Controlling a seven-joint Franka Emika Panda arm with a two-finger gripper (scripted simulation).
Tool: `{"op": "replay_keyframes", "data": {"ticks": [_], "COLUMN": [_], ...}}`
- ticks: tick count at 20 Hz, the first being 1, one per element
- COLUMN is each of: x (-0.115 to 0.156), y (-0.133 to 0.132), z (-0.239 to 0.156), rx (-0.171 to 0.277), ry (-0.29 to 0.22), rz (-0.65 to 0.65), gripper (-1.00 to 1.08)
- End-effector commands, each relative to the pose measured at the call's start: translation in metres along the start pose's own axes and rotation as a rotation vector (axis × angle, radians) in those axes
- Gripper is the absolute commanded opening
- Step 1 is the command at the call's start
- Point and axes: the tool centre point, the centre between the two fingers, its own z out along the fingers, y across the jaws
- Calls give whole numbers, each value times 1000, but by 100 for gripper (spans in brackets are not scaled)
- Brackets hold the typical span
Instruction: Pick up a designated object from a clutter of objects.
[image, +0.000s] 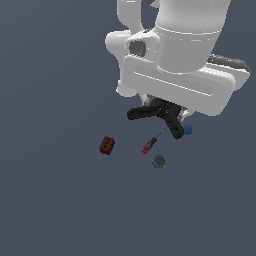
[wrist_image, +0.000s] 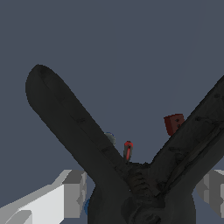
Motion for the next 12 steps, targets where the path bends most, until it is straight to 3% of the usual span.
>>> {"op": "replay_keyframes", "data": {"ticks": [1, 12], "x": [5, 13], "y": [0, 0], "z": [-11, -27], "rx": [0, -1], "ry": [0, 0], "rz": [-1, -1], "gripper": [-100, -100]}}
